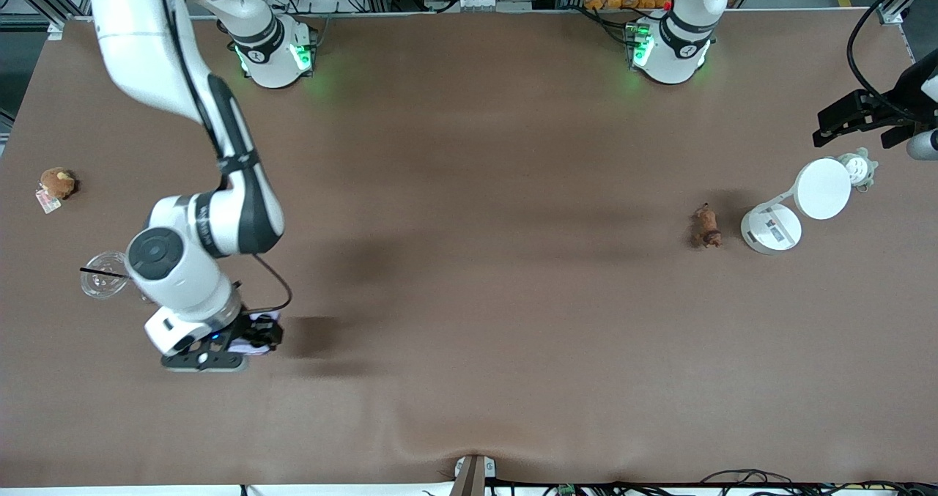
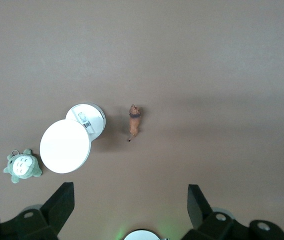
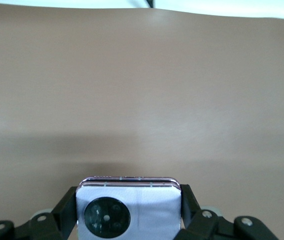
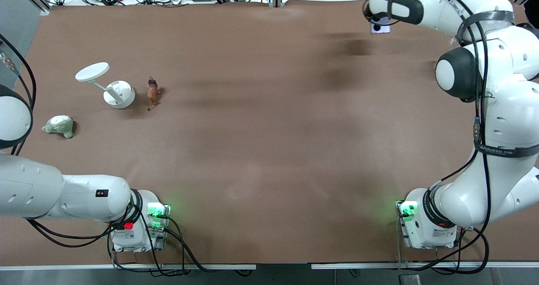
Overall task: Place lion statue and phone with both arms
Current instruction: 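Carry the phone with the right gripper toward the glass beaker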
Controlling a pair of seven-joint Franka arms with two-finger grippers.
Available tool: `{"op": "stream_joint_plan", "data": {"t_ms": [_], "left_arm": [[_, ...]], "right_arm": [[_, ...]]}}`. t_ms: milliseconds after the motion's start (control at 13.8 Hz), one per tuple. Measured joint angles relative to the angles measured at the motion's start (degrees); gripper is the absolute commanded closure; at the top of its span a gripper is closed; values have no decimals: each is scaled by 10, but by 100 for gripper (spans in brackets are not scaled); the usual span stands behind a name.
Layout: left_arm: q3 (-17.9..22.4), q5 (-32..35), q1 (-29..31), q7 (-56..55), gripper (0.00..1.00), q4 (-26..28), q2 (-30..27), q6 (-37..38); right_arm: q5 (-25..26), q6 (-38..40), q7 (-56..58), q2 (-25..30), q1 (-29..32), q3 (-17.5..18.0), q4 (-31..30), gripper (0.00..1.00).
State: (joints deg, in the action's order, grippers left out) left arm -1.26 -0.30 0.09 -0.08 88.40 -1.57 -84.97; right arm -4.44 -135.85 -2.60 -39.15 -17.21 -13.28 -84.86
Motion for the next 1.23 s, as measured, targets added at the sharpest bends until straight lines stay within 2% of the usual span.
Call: {"op": "stream_joint_plan", "data": {"t_ms": [145, 289, 867, 1229], "left_arm": [[-1, 0, -1, 0, 0, 0, 1, 0], [-1, 0, -1, 0, 0, 0, 1, 0], [-1, 0, -1, 0, 0, 0, 1, 0], [-1, 0, -2, 0, 0, 0, 1, 0]], "right_arm": [[-40, 2, 69, -6, 37, 1, 3, 100], [-54, 6, 110, -13, 64, 2, 3, 100], [-56, 7, 145, -60, 108, 2, -2, 100], [-56, 9, 146, -67, 135, 2, -37, 99]]}}
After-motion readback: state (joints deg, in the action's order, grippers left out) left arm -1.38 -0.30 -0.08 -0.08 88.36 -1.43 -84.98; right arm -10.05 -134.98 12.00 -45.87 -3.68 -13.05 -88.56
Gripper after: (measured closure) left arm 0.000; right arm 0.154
